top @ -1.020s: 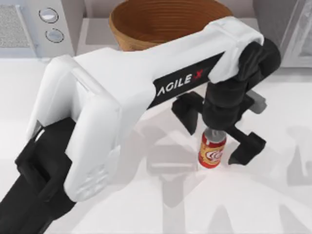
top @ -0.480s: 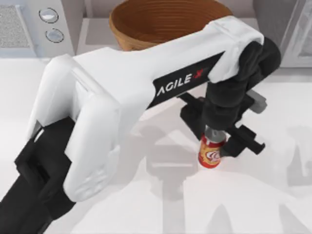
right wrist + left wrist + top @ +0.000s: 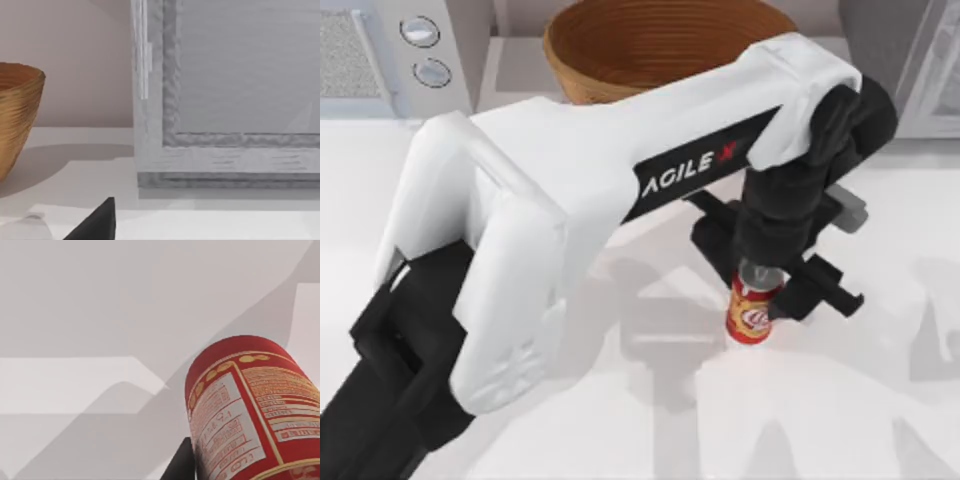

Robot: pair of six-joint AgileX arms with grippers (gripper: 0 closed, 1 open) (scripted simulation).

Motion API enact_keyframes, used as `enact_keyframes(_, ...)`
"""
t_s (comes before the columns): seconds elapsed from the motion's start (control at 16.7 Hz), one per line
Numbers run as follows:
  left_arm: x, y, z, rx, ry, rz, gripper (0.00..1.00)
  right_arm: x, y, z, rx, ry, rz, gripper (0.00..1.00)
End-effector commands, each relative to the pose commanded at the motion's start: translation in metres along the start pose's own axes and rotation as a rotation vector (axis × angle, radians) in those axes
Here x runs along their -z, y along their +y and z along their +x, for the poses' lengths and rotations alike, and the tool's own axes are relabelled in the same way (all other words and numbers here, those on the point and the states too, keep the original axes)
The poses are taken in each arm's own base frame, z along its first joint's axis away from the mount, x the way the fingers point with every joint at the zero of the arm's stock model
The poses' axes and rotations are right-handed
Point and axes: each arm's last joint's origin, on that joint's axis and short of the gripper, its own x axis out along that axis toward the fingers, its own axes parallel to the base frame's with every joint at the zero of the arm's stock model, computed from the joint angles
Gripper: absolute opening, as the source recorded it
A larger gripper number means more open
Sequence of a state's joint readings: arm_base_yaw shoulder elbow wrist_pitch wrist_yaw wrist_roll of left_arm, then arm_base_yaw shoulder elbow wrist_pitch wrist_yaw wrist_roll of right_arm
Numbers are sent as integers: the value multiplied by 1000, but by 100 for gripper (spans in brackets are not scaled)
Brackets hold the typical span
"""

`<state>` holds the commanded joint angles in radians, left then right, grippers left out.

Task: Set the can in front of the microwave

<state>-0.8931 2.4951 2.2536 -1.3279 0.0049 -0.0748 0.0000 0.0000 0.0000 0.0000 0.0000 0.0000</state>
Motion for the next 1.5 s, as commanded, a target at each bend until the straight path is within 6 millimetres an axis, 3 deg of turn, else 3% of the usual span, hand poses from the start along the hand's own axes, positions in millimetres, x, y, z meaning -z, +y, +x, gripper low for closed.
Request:
enact_keyframes(0.42, 0, 0, 0, 0, 1, 2, 0, 0, 0, 0, 0, 0, 0, 100)
enact_keyframes(0.9, -1, 0, -36, 0, 2, 0, 0, 0, 0, 0, 0, 0, 0, 100)
enact_keyframes(1.26, 0, 1, -39, 0, 0, 1, 0, 0, 0, 0, 0, 0, 0, 100)
enact_keyframes(1.38, 1, 14, -43, 0, -8, -14, 0, 0, 0, 0, 0, 0, 0, 100)
enact_keyframes(1.5, 4, 44, -49, -1, -18, -56, 0, 0, 0, 0, 0, 0, 0, 100)
